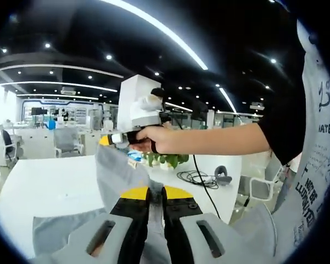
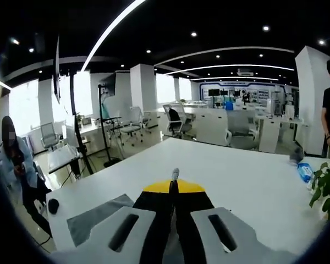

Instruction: Fold the towel on the table until its edges align and the towel forms a compact rectangular stack.

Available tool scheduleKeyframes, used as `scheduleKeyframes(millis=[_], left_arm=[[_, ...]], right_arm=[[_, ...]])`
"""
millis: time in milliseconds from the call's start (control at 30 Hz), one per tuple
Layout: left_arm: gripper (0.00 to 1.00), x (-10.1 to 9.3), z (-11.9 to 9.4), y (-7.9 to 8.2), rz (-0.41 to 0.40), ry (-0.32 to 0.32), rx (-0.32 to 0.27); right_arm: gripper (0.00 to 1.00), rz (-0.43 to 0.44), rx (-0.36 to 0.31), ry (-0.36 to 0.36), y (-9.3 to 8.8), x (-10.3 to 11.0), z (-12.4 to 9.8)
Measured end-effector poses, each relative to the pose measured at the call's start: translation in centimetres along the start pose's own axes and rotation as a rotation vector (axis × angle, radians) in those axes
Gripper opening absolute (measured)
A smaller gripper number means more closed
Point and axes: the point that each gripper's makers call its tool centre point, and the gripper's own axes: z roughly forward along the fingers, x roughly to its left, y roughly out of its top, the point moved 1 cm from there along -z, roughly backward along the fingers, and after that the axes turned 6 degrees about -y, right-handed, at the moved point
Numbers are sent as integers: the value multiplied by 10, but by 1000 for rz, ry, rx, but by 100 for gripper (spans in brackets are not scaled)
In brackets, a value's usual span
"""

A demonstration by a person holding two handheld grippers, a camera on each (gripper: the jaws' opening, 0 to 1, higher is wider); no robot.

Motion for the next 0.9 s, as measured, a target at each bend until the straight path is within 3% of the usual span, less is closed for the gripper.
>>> scheduleKeyframes(millis=[633,900], left_arm=[[9,38,-47,-7,-39,113,-36],[9,49,-61,-10,-58,154,-46]], right_arm=[[0,12,-3,59,5,51,21],[0,12,3,76,4,61,30]])
